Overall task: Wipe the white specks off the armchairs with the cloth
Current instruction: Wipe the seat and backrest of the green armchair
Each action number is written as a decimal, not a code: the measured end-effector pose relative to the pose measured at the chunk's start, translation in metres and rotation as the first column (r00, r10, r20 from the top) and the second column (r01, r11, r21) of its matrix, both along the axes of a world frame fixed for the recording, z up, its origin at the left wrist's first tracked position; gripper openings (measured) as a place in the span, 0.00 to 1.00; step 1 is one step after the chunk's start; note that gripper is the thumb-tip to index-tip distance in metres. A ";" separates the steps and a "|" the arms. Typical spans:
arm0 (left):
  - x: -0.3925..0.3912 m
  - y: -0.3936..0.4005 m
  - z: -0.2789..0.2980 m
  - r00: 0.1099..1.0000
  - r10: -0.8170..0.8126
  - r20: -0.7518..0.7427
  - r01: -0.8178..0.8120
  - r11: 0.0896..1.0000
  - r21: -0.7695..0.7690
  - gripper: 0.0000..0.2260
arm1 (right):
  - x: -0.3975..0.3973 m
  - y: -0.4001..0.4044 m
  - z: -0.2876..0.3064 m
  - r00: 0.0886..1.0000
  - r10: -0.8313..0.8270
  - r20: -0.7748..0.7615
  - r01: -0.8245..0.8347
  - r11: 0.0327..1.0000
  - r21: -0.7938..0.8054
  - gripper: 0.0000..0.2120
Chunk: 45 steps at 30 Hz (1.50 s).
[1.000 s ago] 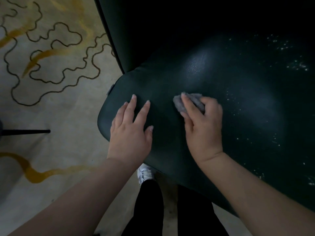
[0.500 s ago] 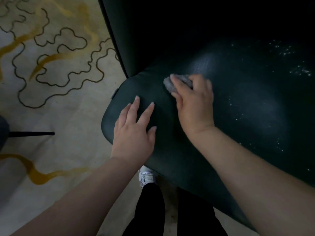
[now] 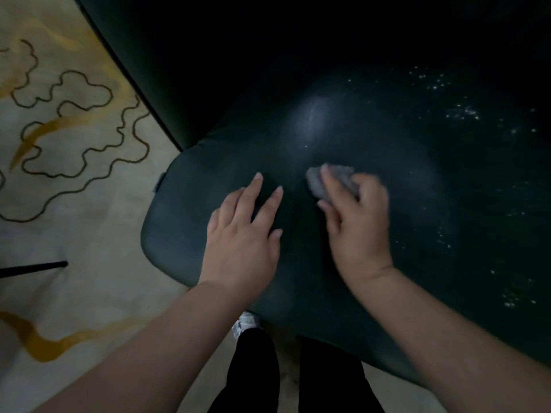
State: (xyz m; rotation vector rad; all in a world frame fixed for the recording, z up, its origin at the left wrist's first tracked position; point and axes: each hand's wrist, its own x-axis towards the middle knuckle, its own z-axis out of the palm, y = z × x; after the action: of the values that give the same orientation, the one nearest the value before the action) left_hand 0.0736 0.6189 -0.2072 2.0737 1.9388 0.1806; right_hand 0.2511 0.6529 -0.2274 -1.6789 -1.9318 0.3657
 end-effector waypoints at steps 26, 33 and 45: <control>0.021 0.003 0.002 0.998 -0.064 0.023 0.064 0.998 0.022 0.26 | 0.027 -0.011 0.000 0.999 -0.033 -0.022 0.032 0.999 -0.030 0.25; 0.019 -0.002 0.003 0.993 -0.115 0.035 0.113 0.992 0.048 0.25 | 0.066 -0.032 0.002 0.971 -0.238 0.017 0.238 0.970 -0.051 0.27; 0.022 -0.009 0.006 0.985 -0.164 0.052 0.162 0.986 0.040 0.26 | 0.039 -0.090 0.003 0.900 -0.434 0.025 0.435 0.897 -0.082 0.27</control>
State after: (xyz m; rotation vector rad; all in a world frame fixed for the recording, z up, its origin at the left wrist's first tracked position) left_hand 0.0954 0.6103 -0.2013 2.2146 1.7367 0.2351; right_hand 0.2899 0.5630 -0.2242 -2.1047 -1.4973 0.2705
